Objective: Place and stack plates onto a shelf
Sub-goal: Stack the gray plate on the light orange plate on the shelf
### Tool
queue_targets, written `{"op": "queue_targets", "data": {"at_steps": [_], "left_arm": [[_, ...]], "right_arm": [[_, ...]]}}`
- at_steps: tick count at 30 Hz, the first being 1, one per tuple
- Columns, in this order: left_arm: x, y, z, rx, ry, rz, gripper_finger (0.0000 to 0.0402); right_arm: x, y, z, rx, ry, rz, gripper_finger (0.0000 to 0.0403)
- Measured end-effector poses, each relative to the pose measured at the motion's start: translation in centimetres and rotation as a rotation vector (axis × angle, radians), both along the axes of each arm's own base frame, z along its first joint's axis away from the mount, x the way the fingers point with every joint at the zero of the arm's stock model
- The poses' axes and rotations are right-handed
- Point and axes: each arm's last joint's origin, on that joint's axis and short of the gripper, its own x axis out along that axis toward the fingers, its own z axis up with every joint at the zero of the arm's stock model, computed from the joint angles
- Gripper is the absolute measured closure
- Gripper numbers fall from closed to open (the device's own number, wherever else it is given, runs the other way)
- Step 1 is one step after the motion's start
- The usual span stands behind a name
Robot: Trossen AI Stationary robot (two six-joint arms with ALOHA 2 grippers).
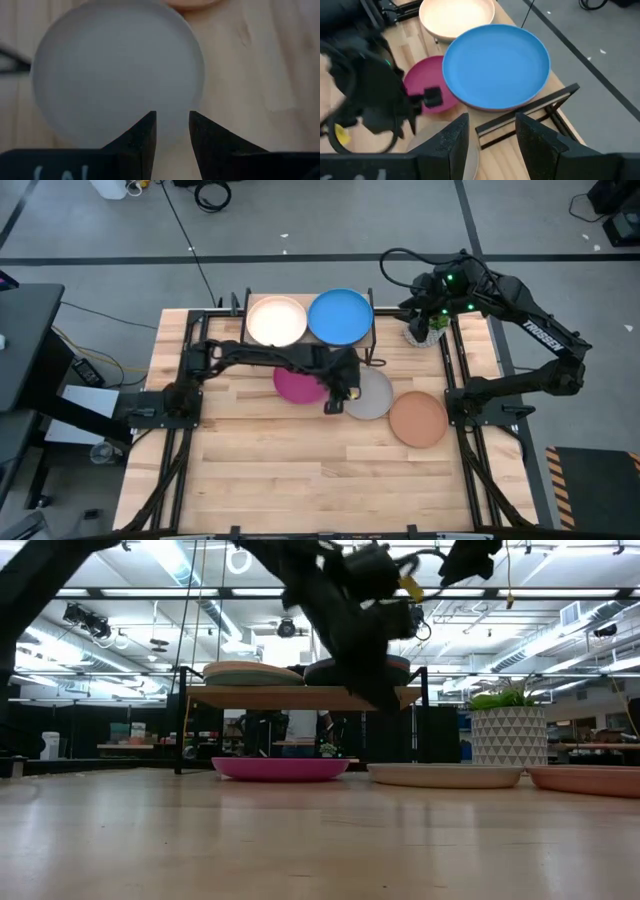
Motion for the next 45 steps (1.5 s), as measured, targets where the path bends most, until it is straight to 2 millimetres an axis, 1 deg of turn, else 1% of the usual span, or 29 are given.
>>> {"op": "queue_targets", "data": {"at_steps": [4, 8, 12, 23, 28, 32, 35, 41, 43, 45], "left_arm": [[1.4, -0.5, -2.3, 0.059, -0.053, -0.093, 0.0279], [1.7, -1.1, -3.9, 0.049, -0.032, -0.172, 0.0279], [1.7, -1.4, -4.0, 0.011, -0.041, -0.213, 0.0279], [1.5, -1.4, -4.4, 0.086, -0.047, -0.311, 0.0279], [1.6, -1.2, -5.5, 0.130, -0.020, -0.339, 0.0279], [1.6, -1.1, -6.0, 0.159, -0.004, -0.342, 0.0282], [1.6, -1.1, -5.9, 0.181, -0.005, -0.331, 0.0302], [1.4, -0.9, -6.0, 0.149, 0.013, -0.348, 0.0382], [1.3, -1.0, -6.0, 0.139, 0.018, -0.350, 0.0391], [1.3, -1.0, -6.0, 0.137, 0.014, -0.360, 0.0391]], "right_arm": [[-0.6, 0.4, 0.3, 0.004, -0.022, -0.010, 0.0235], [-1.2, 0.8, 0.7, 0.007, -0.048, -0.022, 0.0235], [-1.6, 1.1, 0.9, 0.012, -0.064, -0.032, 0.0235], [-1.7, 1.1, 1.0, 0.019, -0.069, -0.038, 0.0235], [-1.7, 1.1, 1.0, 0.020, -0.070, -0.040, 0.0235], [-1.6, 1.1, 1.0, 0.021, -0.070, -0.039, 0.0235], [-1.6, 1.1, 1.0, 0.021, -0.070, -0.039, 0.0235], [-1.6, 1.1, 1.0, 0.023, -0.071, -0.035, 0.0235], [-1.6, 1.1, 1.0, 0.028, -0.074, -0.027, 0.0235], [-1.6, 1.1, 1.0, 0.030, -0.075, -0.025, 0.0235]]}}
